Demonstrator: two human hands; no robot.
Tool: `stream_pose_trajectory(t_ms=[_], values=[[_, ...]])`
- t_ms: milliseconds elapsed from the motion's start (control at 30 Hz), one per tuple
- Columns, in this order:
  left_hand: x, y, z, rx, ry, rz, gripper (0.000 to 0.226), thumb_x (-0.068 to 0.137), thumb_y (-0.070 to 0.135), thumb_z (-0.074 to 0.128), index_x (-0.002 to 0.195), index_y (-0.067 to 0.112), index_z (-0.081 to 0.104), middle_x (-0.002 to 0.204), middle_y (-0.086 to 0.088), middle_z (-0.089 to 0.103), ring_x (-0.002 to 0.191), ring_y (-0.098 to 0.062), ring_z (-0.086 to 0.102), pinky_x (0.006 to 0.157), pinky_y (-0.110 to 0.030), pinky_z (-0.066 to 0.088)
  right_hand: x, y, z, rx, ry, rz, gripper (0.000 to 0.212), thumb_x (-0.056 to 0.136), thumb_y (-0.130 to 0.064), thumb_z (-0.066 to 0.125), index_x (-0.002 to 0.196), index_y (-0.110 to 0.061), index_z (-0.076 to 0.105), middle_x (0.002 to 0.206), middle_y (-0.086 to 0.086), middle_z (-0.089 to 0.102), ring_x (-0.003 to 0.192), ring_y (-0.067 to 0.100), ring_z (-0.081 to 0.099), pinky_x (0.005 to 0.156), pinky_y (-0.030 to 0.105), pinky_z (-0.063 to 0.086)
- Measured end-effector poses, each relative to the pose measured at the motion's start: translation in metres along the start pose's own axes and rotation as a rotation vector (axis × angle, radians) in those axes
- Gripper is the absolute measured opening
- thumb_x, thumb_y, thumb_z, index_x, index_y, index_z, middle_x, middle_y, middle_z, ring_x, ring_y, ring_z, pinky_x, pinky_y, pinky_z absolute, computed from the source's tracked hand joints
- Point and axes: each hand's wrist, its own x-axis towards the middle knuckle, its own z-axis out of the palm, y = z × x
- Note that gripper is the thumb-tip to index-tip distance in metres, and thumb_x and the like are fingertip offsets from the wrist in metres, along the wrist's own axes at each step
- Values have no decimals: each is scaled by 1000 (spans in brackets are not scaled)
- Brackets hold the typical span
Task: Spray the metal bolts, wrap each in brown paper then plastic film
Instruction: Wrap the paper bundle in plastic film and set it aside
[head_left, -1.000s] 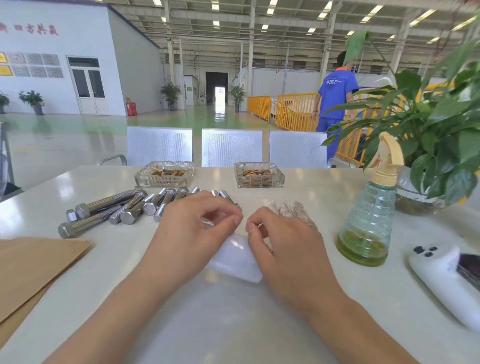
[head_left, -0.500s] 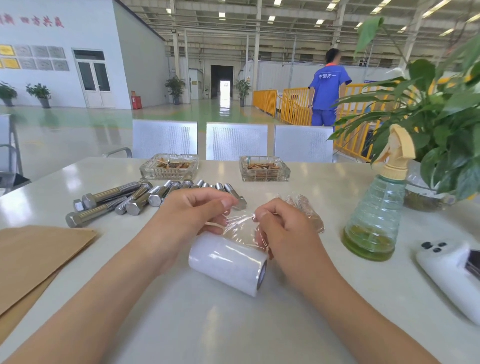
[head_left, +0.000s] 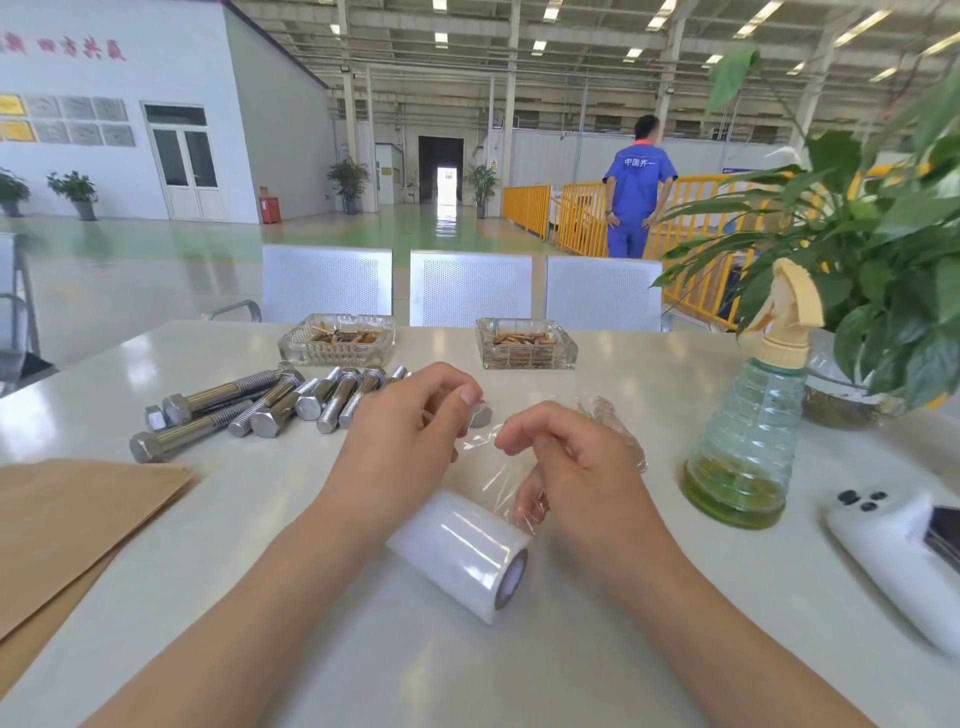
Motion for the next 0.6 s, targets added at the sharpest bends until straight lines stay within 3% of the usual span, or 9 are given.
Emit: stream_pose_trajectory(t_ms=[67,267,333,433,600], values=[[-1,-1,-1,96,-4,18,4,95,42,64,94,37,64,78,12,67,71,-7,66,62,-15,42,1,3,-1,31,18,52,53,103,3,36,86,-24,78,96,-2,69,44,15,58,49,17,43],[-5,-3,-16,192,-222,67,40,79,60,74,113,45,60,107,19,60,103,0,57,74,-10,41,3,6,-5,62,32,185,52,102,6,33,101,-19,78,103,5,71,44,11,56,49,20,46],[-6,-3,-23,190,-284,78,44,76,60,77,114,48,60,113,27,56,111,6,53,79,-6,41,3,8,-6,27,15,226,50,101,5,32,109,-21,75,87,5,74,48,11,57,53,20,49],[-8,1,-28,264,-347,40,50,69,69,77,111,49,60,115,29,52,111,7,52,81,-15,43,5,11,-11,-20,7,274,53,97,5,32,116,-24,71,54,3,66,53,9,60,58,16,50],[-8,8,-30,337,-373,-43,49,67,70,78,100,39,60,112,21,52,104,3,53,77,-19,43,7,15,-14,-49,53,274,54,94,5,33,118,-27,71,47,-4,56,49,5,53,55,12,45]])
